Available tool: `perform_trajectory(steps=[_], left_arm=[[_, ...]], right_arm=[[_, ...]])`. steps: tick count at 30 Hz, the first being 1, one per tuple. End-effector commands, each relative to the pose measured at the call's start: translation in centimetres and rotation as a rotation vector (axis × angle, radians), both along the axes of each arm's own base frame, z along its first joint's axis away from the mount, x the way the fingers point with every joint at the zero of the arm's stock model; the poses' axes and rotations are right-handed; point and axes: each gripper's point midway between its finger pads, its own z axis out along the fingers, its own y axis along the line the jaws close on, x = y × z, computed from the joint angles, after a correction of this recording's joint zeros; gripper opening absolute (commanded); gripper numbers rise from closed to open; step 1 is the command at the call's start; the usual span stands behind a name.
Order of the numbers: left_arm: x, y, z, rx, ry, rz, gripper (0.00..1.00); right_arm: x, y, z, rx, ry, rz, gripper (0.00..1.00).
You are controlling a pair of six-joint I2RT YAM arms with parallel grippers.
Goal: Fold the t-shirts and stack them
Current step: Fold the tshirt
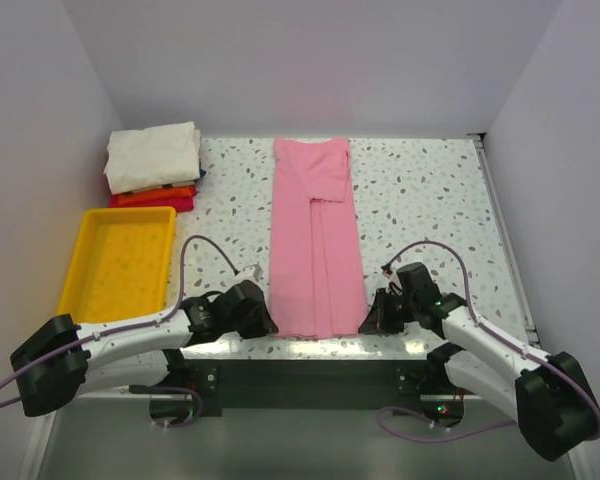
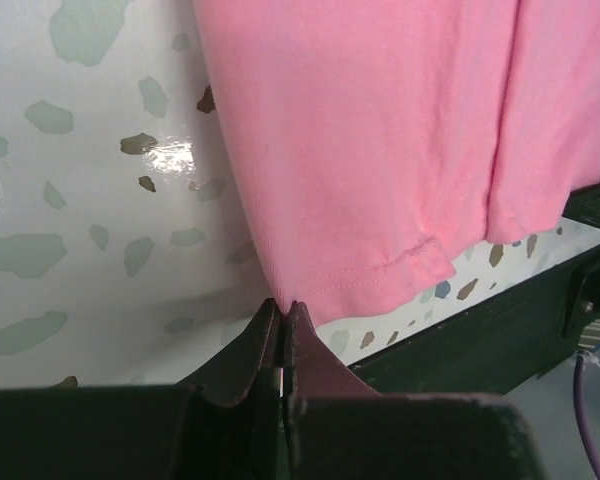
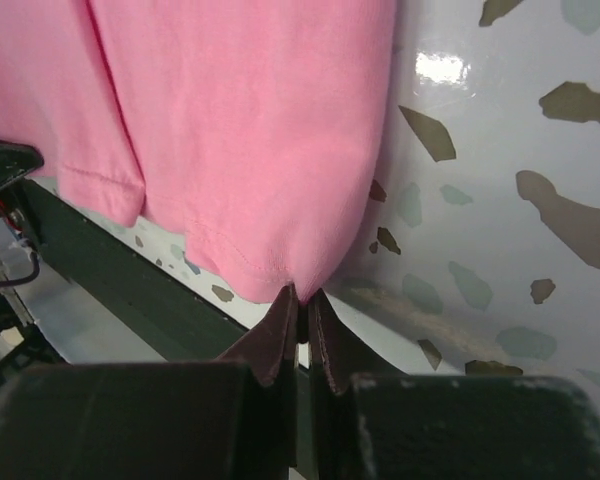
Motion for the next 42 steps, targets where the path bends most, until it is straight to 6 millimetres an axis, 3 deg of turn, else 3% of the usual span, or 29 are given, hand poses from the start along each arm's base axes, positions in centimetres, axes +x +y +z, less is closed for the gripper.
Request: perform_trajectory(steps=[1,7,11,16,22,23,33,35,36,37,42], left_arm=[[0.0,-1.3,1.7,-0.082,-0.019,-0.026,0.00],[1.9,-2.4,3.1,-0.067,-0.077,-0.025,0.00],[4.8,-3.6,5.4,-0.056,-0.147,0.001,0.00],[8.8,-3.6,7.4,-0.054,-0.208,0.062,0.00],[13.6,-3.4,9.9,-0.035,-0.285,0.086,0.00],[14.1,-3.2,10.0,-0.029,-0.288,0.095,0.00],[21.2,-1.3,12.1,0.020,-0.366,0.184,0.00],[22.3,-1.3,12.9,0.023,-0.385,0.186,0.00],[22.9,-1.1,12.4,0.036,-0.380,0.190,0.00],[23.7,-1.1,12.9,0.037,-0.394,0.195,0.00],[26.7,-1.0,13.5,0.044,-0.416,0.205,0.00]], right_arm=[[1.1,1.1,1.9,0.065,-0.071,0.006,0.00],[4.7,2.1,5.5,0.107,-0.214,-0.044,0.00],[7.6,2.2,7.6,0.087,-0.306,-0.099,0.00],[10.9,3.1,10.1,0.108,-0.395,-0.141,0.00],[14.9,2.7,11.8,0.027,-0.477,-0.199,0.00],[15.4,2.8,11.4,0.009,-0.471,-0.200,0.00],[22.0,2.9,14.3,-0.086,-0.578,-0.262,0.00],[23.0,2.9,13.8,-0.109,-0.574,-0.262,0.00],[23.8,2.9,14.5,-0.106,-0.589,-0.271,0.00],[24.3,2.9,13.7,-0.121,-0.568,-0.266,0.00],[27.2,2.8,14.5,-0.081,-0.591,-0.284,0.00]])
